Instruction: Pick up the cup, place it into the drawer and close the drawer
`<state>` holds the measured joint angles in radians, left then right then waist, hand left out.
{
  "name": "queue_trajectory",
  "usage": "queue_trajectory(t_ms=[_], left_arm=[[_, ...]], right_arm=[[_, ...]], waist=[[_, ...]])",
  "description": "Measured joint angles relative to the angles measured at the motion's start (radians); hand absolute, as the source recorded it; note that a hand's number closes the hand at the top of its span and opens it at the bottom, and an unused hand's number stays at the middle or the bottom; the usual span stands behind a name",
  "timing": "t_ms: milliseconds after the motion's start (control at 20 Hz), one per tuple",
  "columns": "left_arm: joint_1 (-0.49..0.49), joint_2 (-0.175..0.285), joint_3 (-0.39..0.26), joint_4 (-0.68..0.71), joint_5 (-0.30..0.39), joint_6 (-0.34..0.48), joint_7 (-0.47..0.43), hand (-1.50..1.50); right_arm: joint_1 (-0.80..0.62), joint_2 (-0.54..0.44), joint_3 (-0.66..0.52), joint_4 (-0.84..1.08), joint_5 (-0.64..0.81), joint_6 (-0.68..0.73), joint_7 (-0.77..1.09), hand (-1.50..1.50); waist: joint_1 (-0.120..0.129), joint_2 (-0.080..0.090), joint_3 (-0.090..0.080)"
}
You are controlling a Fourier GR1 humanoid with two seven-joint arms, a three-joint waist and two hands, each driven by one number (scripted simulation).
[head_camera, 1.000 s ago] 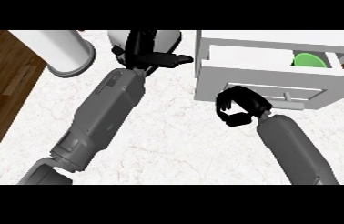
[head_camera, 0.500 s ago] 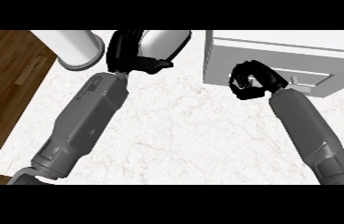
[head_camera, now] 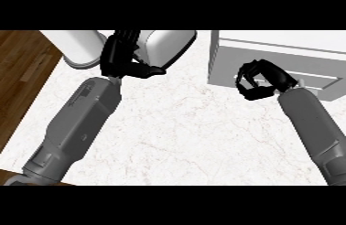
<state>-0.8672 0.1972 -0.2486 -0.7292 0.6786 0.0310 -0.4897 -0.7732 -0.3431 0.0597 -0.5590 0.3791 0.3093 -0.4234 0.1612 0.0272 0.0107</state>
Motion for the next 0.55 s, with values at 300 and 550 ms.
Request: queue_trajectory(t_ms=[300, 550], left_arm=[[0.024, 0.009, -0.002, -0.018, 0.006, -0.028, 0.005, -1.50], [0.034, 0.009, -0.004, -0.033, 0.011, -0.044, 0.008, -1.50]], right_arm=[[0.013, -0.025, -0.018, -0.023, -0.046, 0.086, 0.002, 1.50], [0.023, -0.041, -0.027, -0.044, -0.077, 0.145, 0.010, 1.50]], waist=[[0.016, 0.007, 0.005], [0.026, 0.012, 0.010]])
